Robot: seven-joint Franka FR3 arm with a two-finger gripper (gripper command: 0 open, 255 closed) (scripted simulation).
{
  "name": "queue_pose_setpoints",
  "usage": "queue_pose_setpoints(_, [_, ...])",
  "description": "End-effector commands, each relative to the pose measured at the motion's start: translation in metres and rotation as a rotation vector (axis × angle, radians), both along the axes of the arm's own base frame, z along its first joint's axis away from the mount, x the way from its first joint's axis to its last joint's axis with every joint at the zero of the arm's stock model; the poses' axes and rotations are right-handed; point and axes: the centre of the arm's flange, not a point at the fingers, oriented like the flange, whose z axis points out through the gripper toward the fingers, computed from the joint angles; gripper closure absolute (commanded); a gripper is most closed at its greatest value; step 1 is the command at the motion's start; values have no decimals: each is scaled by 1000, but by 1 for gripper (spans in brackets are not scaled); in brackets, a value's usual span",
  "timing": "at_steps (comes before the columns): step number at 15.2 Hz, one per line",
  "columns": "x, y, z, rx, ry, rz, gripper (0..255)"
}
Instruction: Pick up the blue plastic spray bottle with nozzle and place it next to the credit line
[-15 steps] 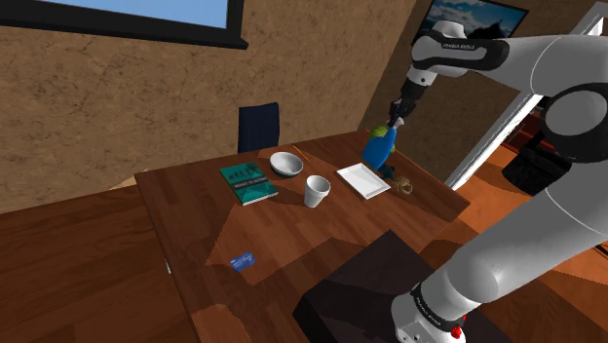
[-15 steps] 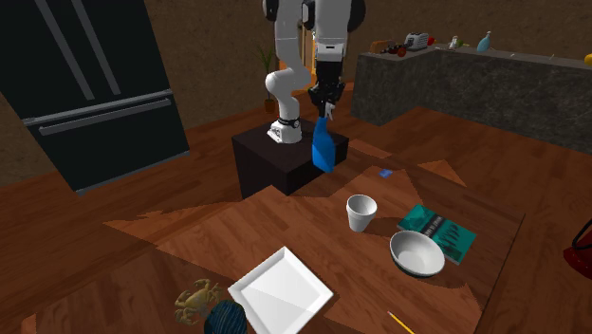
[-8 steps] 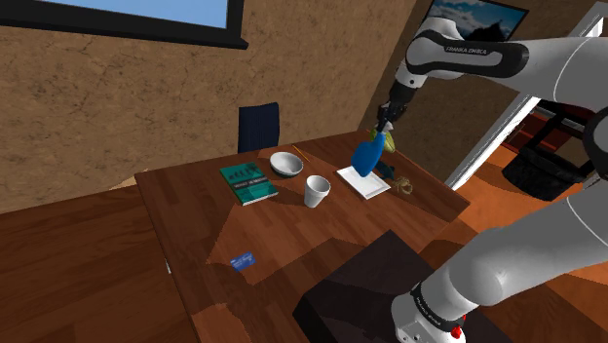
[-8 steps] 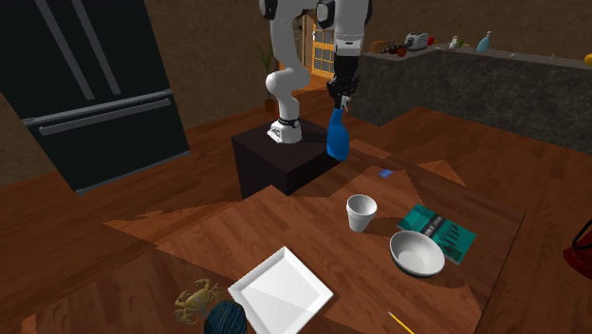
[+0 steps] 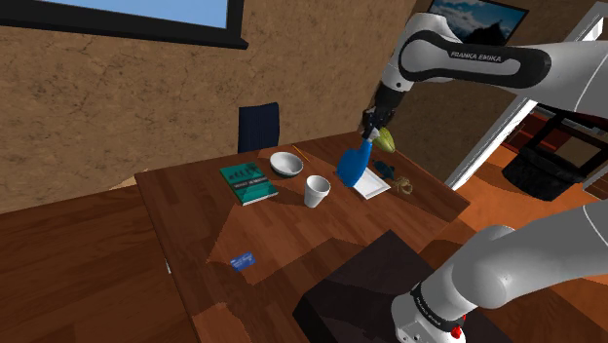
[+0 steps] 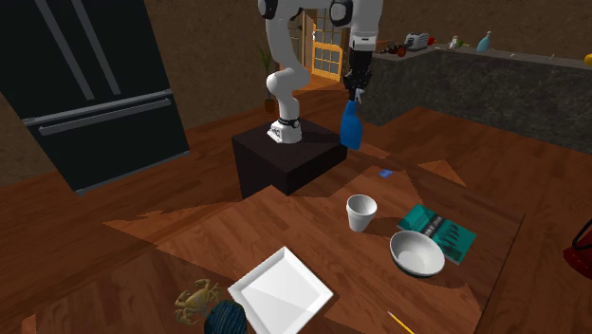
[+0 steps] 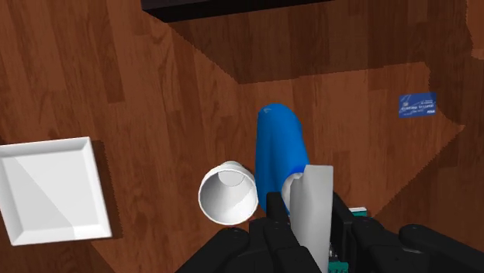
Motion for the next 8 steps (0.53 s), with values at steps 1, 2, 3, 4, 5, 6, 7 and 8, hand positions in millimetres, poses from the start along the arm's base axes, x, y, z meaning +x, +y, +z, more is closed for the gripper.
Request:
queue_pose_setpoints(1, [-1,26,0,0,0,-2,255])
queue_pose_setpoints(2, [-2,39,0,0,0,-2,255])
queue_pose_setpoints(3, [-4,52,0,0,0,-2,255])
queue_pose_setpoints(4, [-5,65,0,0,0,-2,255])
queue_pose_setpoints(5, [-6,78,0,0,0,-2,255])
queue_pose_setpoints(6, [-8,91,0,0,0,-2,255])
queue_pose_setpoints(7, [-9,105,0,0,0,-2,255])
queue_pose_setpoints(8, [-11,118,0,0,0,-2,255])
